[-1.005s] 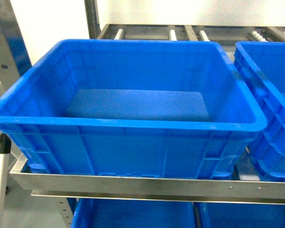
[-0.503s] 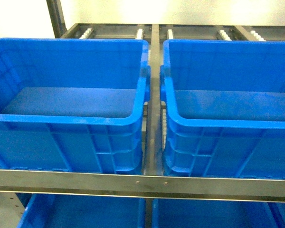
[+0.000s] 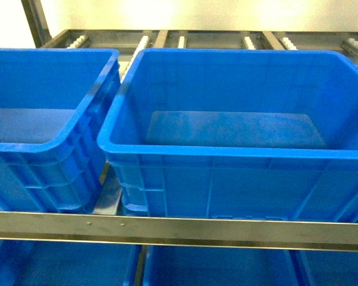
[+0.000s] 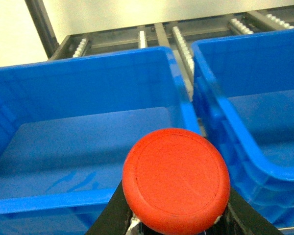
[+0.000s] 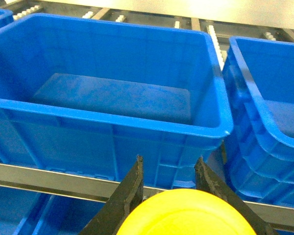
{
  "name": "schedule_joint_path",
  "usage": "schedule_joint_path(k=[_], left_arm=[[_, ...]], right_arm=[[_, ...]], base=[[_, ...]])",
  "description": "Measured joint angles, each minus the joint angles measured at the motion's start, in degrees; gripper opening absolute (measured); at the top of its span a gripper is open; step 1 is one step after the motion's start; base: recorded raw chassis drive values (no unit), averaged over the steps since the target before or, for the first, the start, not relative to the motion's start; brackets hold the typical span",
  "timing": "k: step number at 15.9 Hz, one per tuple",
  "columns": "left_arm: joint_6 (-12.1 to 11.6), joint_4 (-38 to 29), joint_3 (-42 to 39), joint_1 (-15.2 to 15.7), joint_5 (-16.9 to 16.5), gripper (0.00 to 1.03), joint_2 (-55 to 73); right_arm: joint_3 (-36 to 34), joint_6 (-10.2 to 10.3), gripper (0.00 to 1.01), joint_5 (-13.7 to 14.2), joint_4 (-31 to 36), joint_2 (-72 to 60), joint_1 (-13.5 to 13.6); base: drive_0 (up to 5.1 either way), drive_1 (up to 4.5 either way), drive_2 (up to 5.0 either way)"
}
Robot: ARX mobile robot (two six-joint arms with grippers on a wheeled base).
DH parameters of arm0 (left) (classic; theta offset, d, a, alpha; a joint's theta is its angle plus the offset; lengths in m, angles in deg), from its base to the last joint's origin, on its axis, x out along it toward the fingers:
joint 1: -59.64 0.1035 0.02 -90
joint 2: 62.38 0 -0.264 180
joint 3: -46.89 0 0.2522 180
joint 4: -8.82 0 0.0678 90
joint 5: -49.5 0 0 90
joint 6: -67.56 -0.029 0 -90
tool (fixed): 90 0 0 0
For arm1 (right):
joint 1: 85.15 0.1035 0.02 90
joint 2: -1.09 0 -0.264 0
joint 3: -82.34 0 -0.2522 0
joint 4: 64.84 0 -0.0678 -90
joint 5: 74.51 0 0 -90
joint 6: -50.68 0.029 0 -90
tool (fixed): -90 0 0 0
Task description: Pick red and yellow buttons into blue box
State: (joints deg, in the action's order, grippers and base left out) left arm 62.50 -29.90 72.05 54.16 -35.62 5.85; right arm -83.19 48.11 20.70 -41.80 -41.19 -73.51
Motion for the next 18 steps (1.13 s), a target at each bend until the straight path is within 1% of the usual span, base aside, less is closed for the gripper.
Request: schedule_joint_path(k=[2, 3, 10, 11, 14, 16, 17, 18], left_arm=[[-0.04, -0.42, 0.00, -0.44, -0.63, 0.25, -0.15], [-0.04, -0.07, 0.00, -0.24, -0.31, 0.25, -0.13], [-0.13, -0.24, -0.07, -0.02, 0.00, 0.25, -0.20], [-0.15, -0.04, -0.07, -0.02, 0.00, 0.25, -0.15], [-0.17, -0.04, -0.07, -0.04, 0.00, 0.25, 0.09], [-0.20, -0.22, -0.07, -0.04, 0.00, 0.25, 0.09], [-0.20, -0.20, -0.07, -0.04, -0.02, 0.25, 0.09], [-0.17, -0.20, -0.07, -0.04, 0.00, 0.25, 0.09]], right_arm=[[0.00, 0.00, 0.28, 0.44, -0.09, 0.02, -0.02], [0.00, 0.00, 0.28, 0.37, -0.02, 0.02, -0.02], [0.00, 0.00, 0.28, 0.33, -0.02, 0.02, -0.02], [0.00, 0.00, 0.28, 0.33, -0.09, 0.02, -0.02], [0.00, 0.00, 0.28, 0.33, -0.24, -0.02, -0.02], [1.09, 0.02, 0.28, -1.68, 3.19, -5.03, -0.85], [2.97, -0.02, 0.28, -2.45, 4.92, -9.16, -1.29], [6.78, 0.00, 0.28, -3.80, 6.21, -13.35, -1.22]], base=[[0.0, 0.00, 0.0], [0.0, 0.00, 0.0], [0.0, 4.36, -4.3], [0.1, 2.37, -2.1], [0.0, 0.00, 0.0], [0.0, 0.00, 0.0], [0.0, 0.00, 0.0], [0.0, 0.00, 0.0]])
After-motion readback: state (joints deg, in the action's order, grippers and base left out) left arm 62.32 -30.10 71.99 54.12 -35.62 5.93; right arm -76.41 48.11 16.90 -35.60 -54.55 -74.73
